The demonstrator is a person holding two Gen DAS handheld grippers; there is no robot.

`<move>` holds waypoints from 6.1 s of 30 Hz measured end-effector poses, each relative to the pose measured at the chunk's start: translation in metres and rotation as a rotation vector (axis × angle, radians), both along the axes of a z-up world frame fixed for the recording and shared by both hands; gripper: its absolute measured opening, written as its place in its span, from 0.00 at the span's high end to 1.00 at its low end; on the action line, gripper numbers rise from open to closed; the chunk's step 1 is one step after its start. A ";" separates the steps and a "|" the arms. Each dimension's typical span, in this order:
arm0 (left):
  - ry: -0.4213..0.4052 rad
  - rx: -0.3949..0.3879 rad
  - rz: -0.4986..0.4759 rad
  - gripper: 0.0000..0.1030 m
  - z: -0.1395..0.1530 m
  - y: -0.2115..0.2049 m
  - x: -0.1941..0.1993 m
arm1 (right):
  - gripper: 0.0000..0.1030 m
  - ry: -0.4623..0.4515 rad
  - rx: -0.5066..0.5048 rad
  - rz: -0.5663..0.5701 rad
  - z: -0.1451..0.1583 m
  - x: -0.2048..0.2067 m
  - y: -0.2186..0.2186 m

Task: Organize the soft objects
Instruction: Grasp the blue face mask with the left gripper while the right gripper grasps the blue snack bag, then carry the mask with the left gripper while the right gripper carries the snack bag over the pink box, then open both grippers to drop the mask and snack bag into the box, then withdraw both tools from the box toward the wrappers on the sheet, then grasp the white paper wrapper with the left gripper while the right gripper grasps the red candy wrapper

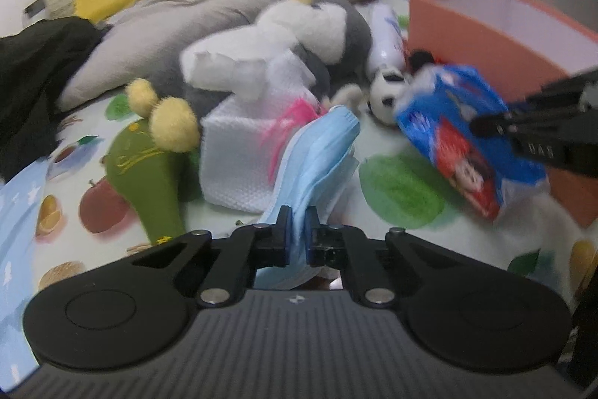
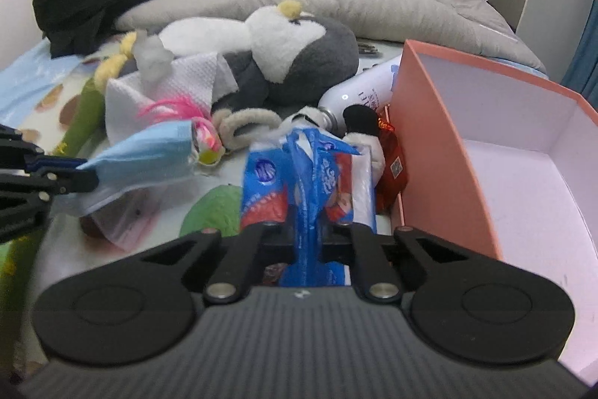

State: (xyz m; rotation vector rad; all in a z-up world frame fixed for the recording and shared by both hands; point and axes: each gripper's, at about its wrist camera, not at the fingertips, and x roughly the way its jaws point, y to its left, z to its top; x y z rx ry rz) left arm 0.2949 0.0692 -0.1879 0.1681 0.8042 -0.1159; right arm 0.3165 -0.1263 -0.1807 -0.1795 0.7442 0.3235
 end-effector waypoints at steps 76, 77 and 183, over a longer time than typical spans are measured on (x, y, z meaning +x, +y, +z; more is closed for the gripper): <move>0.050 -0.374 -0.054 0.92 0.178 -0.277 0.114 | 0.92 -0.005 0.160 -0.374 0.153 0.026 -0.239; 0.066 -0.374 -0.053 0.92 0.170 -0.281 0.117 | 0.92 0.013 0.161 -0.387 0.146 0.029 -0.243; -0.005 -0.262 0.287 0.51 0.032 -0.019 -0.132 | 0.49 0.036 0.203 -0.043 0.040 -0.149 -0.037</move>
